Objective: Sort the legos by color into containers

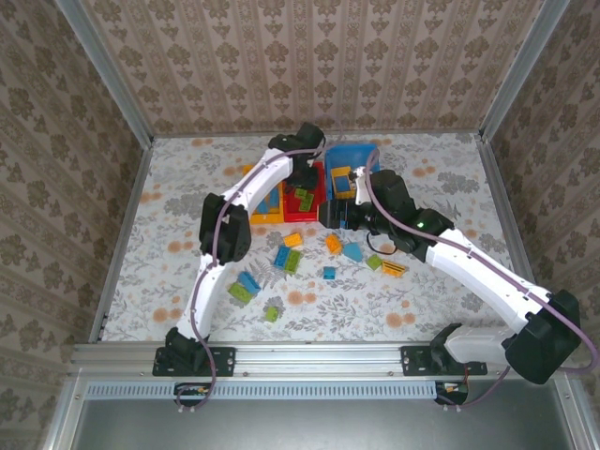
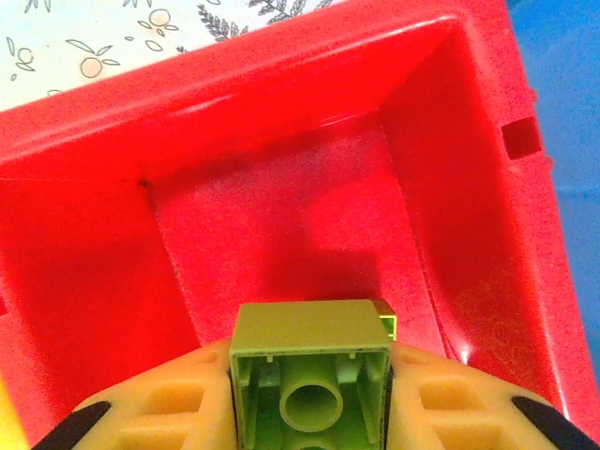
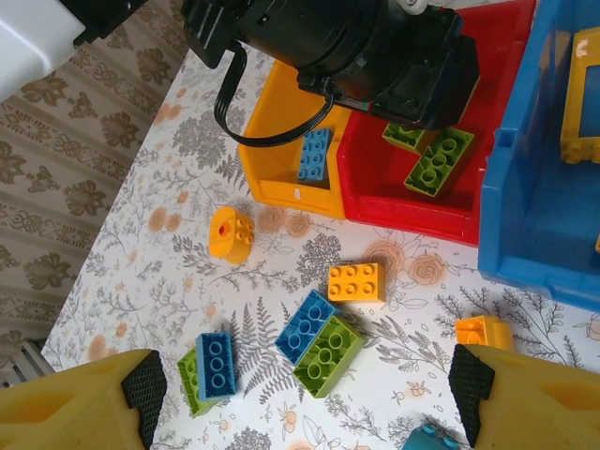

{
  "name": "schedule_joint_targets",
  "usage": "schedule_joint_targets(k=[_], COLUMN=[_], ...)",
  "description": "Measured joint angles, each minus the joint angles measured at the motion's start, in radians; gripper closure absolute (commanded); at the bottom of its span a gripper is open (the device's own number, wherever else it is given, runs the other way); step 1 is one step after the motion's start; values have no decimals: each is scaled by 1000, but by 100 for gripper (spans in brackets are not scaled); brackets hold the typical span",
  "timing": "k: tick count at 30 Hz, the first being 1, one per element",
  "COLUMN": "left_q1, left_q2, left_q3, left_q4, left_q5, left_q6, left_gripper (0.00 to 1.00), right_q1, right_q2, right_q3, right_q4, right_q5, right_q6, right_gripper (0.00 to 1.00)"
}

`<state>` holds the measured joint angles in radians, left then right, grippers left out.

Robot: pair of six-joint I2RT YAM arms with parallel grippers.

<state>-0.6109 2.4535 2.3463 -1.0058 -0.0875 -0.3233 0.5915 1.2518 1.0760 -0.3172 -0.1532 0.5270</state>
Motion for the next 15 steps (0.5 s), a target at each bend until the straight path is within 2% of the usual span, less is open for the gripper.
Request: schedule_joint_targets(k=[9, 15], left_q1=[-6, -8], left_q2=[9, 9], left_q3=[-1, -3], left_q4=[-1, -1], left_q5=[-23, -31], left_q6=[-10, -15], left_gripper=[68, 52], right_q1=[-12, -12], right_q2=[0, 0], right_q3=[0, 0], right_q4=[-3, -4], right_q5=[-4, -5], right_q6=[0, 0], right_gripper=[16, 15])
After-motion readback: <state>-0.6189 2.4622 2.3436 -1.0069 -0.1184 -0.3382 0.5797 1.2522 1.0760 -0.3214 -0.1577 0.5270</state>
